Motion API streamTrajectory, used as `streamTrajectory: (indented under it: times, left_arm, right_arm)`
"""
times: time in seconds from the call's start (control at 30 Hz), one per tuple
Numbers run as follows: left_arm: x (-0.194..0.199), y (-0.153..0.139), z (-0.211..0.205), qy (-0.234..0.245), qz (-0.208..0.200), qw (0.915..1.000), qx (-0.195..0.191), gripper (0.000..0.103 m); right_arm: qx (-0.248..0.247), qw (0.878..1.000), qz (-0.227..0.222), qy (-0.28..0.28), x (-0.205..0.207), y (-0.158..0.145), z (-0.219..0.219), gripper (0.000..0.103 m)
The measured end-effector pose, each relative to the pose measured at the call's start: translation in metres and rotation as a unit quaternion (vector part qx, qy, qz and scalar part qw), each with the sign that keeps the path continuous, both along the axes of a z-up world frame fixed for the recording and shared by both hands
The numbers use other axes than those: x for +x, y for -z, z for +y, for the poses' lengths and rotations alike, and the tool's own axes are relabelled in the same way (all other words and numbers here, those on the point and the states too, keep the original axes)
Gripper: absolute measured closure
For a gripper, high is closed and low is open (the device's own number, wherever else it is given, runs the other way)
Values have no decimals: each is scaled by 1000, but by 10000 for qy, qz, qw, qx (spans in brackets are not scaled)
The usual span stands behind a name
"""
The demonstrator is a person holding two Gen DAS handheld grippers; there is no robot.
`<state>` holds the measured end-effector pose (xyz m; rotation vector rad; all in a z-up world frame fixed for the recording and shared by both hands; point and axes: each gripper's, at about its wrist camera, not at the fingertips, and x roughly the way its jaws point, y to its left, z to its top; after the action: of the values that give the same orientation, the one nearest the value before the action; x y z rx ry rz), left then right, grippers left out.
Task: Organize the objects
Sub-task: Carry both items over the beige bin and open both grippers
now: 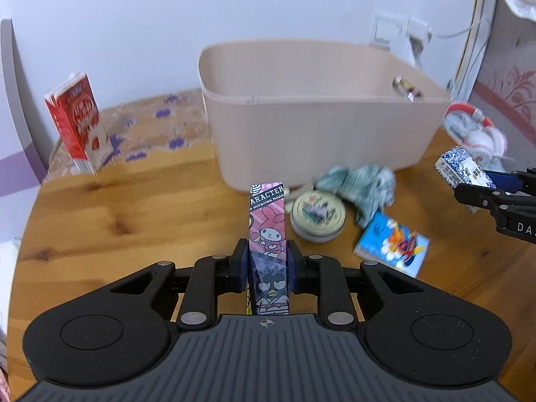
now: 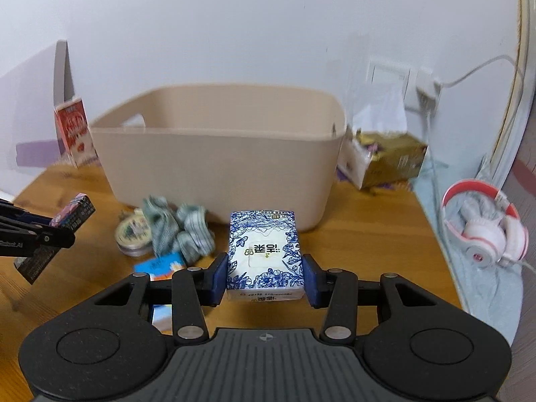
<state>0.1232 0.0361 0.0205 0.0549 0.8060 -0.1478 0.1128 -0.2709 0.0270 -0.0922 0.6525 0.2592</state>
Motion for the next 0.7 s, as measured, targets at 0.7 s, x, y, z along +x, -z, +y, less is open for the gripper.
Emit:
streamTrajectory:
  times: [0.7]
  left_arm:
    - [61,-94,-30,117,-1075,9941,91,80]
  right_arm:
    - [492,9935,-1001,230,47,-101,7,59]
